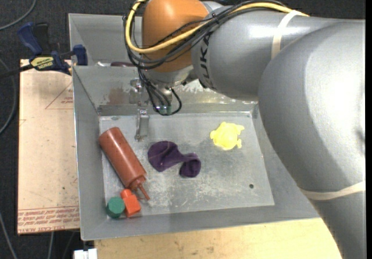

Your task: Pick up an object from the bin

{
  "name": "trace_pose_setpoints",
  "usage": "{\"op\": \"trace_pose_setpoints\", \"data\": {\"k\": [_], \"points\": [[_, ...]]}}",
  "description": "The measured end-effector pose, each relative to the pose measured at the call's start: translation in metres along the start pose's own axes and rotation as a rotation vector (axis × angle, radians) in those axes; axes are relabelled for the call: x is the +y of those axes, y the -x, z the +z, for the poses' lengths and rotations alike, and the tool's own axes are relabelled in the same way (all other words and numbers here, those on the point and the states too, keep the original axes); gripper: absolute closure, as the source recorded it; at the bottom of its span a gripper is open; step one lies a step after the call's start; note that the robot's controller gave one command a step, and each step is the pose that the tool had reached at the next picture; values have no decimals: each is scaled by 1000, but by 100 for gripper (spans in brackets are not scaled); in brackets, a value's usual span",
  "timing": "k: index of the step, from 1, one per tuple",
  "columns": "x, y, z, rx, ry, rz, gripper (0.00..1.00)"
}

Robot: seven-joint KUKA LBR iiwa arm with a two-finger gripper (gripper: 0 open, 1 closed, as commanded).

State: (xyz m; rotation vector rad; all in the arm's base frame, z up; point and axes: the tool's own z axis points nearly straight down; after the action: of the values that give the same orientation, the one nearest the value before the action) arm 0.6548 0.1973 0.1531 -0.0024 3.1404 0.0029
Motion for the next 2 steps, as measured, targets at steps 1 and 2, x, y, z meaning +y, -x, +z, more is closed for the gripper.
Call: {"op": "trace_pose_setpoints", "data": {"k": [1, 2], "points": [[-46, -12, 19, 0, 2, -42, 0], [-74, -51, 13, 6, -5, -125, 0]]}}
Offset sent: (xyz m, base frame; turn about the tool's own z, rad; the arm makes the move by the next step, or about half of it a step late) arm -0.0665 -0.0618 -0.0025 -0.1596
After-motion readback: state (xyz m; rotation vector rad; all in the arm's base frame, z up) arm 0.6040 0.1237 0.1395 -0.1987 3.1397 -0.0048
